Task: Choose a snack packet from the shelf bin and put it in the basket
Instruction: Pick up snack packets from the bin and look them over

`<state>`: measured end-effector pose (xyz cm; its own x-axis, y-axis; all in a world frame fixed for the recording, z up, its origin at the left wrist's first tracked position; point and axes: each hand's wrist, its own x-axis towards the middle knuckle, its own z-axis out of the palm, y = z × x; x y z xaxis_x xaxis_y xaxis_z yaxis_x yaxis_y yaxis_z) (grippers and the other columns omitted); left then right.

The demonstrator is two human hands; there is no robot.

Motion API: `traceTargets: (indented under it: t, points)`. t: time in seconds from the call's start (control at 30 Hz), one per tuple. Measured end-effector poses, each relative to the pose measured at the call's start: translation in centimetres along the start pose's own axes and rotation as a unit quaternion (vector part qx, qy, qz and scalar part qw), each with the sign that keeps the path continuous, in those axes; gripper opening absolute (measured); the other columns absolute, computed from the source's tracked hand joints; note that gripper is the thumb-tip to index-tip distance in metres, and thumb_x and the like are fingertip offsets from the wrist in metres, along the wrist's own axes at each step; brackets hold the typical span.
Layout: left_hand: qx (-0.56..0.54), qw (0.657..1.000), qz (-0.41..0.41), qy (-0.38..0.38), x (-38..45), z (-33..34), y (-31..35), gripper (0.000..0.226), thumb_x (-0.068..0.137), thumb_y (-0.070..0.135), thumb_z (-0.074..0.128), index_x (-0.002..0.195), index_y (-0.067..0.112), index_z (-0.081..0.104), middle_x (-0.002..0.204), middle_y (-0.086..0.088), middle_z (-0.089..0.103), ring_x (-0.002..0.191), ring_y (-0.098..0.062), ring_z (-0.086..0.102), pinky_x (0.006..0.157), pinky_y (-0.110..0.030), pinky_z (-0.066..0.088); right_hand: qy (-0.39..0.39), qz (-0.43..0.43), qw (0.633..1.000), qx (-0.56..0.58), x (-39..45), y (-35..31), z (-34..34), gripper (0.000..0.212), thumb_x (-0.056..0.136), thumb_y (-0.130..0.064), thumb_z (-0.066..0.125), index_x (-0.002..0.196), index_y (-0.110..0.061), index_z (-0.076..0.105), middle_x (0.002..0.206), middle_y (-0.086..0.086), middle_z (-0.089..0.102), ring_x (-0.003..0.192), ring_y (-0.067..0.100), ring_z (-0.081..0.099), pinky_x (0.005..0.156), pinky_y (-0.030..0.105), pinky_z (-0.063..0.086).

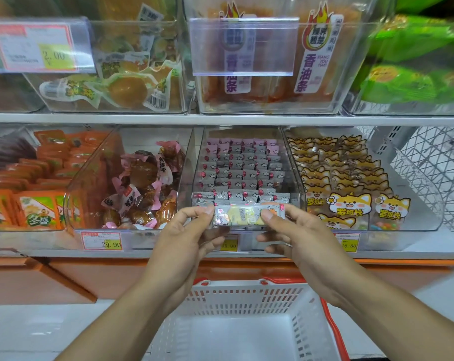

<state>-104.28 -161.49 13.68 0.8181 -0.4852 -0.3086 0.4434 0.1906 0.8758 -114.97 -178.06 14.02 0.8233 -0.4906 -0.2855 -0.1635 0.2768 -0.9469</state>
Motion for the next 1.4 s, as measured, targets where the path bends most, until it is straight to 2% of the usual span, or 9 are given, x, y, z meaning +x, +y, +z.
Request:
traceTargets:
  t: [0.13,0.33,0.47,0.57,0.73,0.93,1.1,1.27,1.4]
  points:
    - [0.042,0.998,0.03,-0.048,-0.4,0.2,0.3,0.037,0.062,0.039,0.083,0.096,0.026,0.077,0.11,-0.002,0.076,0.096,-0.019,0.07,0.084,-0.032,0.061,0.012,0.01,1.0,0.024,0.0,0.0,0.2,0.102,0.069,-0.045,0.081,0.155,-0.02,0.033,0.107,-0.005,0.077,0.083,0.019,0.076,0.066,0.025,0.056]
    - [0.12,0.99,0.054,-0.046,-0.5,0.1,0.2,0.047,0.055,0.037,0.088,0.1,0.03,0.077,0.111,-0.003,0.077,0.103,-0.019,0.073,0.093,-0.038,0.056,-0.022,0.002,1.0,-0.012,0.2,-0.2,-0.3,0.044,0.067,-0.061,0.078,0.094,-0.027,0.076,0.087,-0.001,0.074,0.078,0.017,0.073,0.062,0.027,0.056]
    - [0.103,0.994,0.033,-0.031,-0.3,0.0,0.0,0.055,0.06,0.045,0.083,0.104,0.012,0.076,0.097,-0.014,0.078,0.08,-0.016,0.074,0.076,-0.026,0.062,-0.039,-0.029,0.998,-0.037,0.0,-0.6,-0.4,0.052,0.071,-0.062,0.076,0.116,-0.036,0.071,0.11,-0.003,0.076,0.093,0.016,0.075,0.074,0.031,0.06]
    - [0.087,0.996,-0.005,-0.014,0.0,-0.2,-0.1,0.052,0.061,0.05,0.081,0.096,0.012,0.079,0.094,-0.013,0.079,0.078,-0.017,0.075,0.075,-0.026,0.063,-0.095,-0.113,0.981,-0.123,-0.4,-1.1,-0.8,0.07,0.073,-0.039,0.088,0.134,-0.051,0.055,0.13,-0.02,0.064,0.113,0.002,0.066,0.087,0.024,0.058]
    - [0.097,0.994,-0.032,-0.031,0.0,-0.2,-0.3,0.044,0.064,0.056,0.077,0.092,0.023,0.082,0.099,-0.008,0.08,0.08,-0.013,0.074,0.083,-0.031,0.058,-0.063,-0.168,0.963,-0.203,-0.6,-1.0,-0.7,0.042,0.086,-0.013,0.079,0.112,-0.044,0.07,0.117,-0.018,0.071,0.107,0.007,0.068,0.087,0.032,0.06]
    - [0.096,0.994,0.023,-0.054,-0.3,0.0,0.1,0.049,0.065,0.042,0.081,0.11,0.024,0.074,0.108,0.001,0.078,0.098,-0.012,0.075,0.086,-0.031,0.06,-0.034,-0.05,0.998,-0.019,0.0,-0.8,-0.7,0.022,0.087,-0.02,0.077,0.107,-0.026,0.076,0.104,0.006,0.077,0.087,0.023,0.075,0.074,0.027,0.06]
    - [0.148,0.981,0.095,-0.085,-0.4,-0.1,-0.1,0.055,0.079,-0.004,0.079,0.123,0.026,0.067,0.105,0.025,0.074,0.099,0.0,0.072,0.075,-0.009,0.053,-0.012,0.085,0.994,0.064,0.6,-0.6,-0.3,0.052,0.068,-0.044,0.08,0.106,-0.008,0.076,0.083,0.013,0.075,0.071,0.021,0.073,0.064,0.027,0.059]
    - [0.165,0.981,0.084,-0.049,-0.1,-0.4,-0.4,0.044,0.068,0.032,0.086,0.109,0.026,0.073,0.099,0.011,0.078,0.093,-0.009,0.075,0.077,-0.02,0.059,-0.018,0.117,0.993,0.007,0.9,-0.8,-0.7,0.071,0.069,-0.066,0.074,0.112,-0.009,0.071,0.072,0.008,0.068,0.066,0.019,0.069,0.063,0.033,0.058]
    - [0.151,0.987,0.06,-0.014,0.2,-0.3,-0.6,0.056,0.062,0.052,0.082,0.102,0.014,0.075,0.086,-0.006,0.078,0.081,-0.018,0.075,0.082,-0.03,0.062,-0.018,0.088,0.996,0.001,1.1,-1.1,-1.0,0.071,0.073,-0.068,0.071,0.122,-0.017,0.069,0.1,0.003,0.073,0.072,0.02,0.07,0.066,0.033,0.058]
